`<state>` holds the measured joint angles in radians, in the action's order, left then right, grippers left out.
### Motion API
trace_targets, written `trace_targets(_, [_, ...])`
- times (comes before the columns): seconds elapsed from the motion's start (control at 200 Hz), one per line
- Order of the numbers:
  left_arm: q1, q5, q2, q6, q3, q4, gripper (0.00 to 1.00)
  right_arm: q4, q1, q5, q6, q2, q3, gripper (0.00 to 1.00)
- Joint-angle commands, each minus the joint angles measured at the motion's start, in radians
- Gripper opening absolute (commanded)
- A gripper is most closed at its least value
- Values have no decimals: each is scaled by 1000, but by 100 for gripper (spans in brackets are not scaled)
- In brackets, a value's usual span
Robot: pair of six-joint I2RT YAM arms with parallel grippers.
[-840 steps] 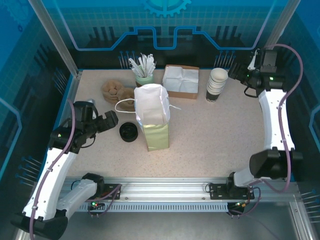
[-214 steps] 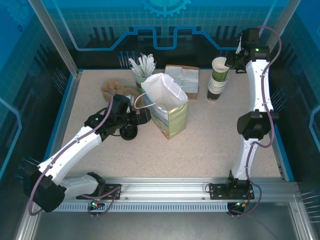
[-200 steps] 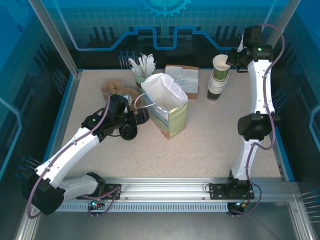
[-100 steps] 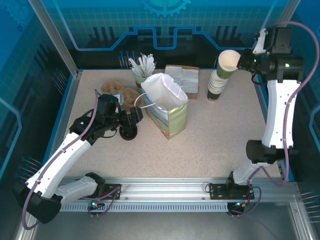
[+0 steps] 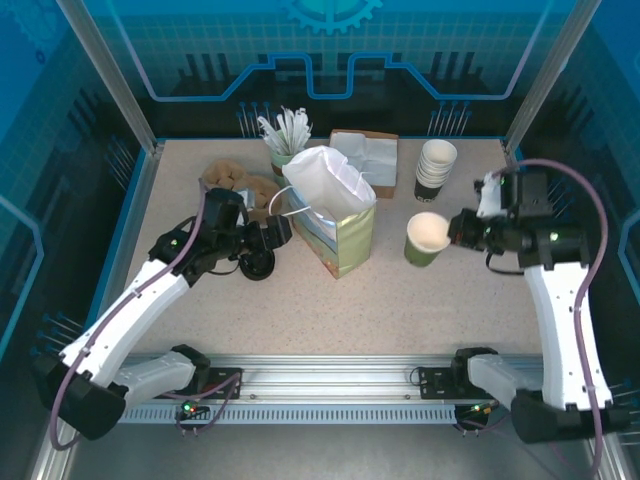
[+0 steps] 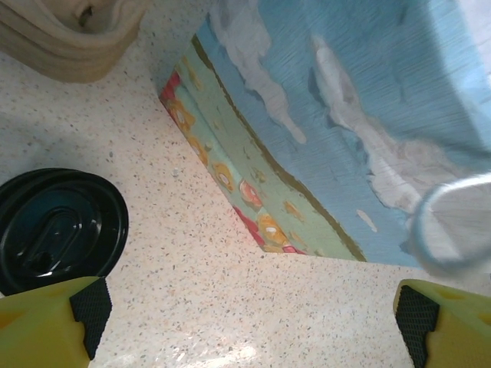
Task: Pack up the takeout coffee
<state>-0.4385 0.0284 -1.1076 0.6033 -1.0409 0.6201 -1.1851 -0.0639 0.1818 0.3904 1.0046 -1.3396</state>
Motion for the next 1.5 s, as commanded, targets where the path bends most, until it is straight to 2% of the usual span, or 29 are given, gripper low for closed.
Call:
trace_targets(0.0, [-12,49,-68,38,41,-105,93,165,-121,17,84,-115,204,0])
trace_targets(0.24, [-97,29,-232,100,59,-301,87,391,-366,-122,240,-220,503,0])
trace_targets(0.47, [-181,15,-380,147,9,-419,84,508,-554,-255,303,-184,564,0])
trace_targets(0.63, [-213,12,-449,178,-7,-496,83,580,-607,-287,325,-164,593,0])
trace_targets(0.885, [-224,35,-565,177,-108,-529,82,673,-655,-325,369,-118,651,0])
trace_targets(1.146, [-227,23,-526,182,-101,-477,83,745,-711,-381,419,-52,677,0])
trace_targets(1.491, [-190,-41,-243,131,-30,-199,88,847,-756,-415,479,45,686,0])
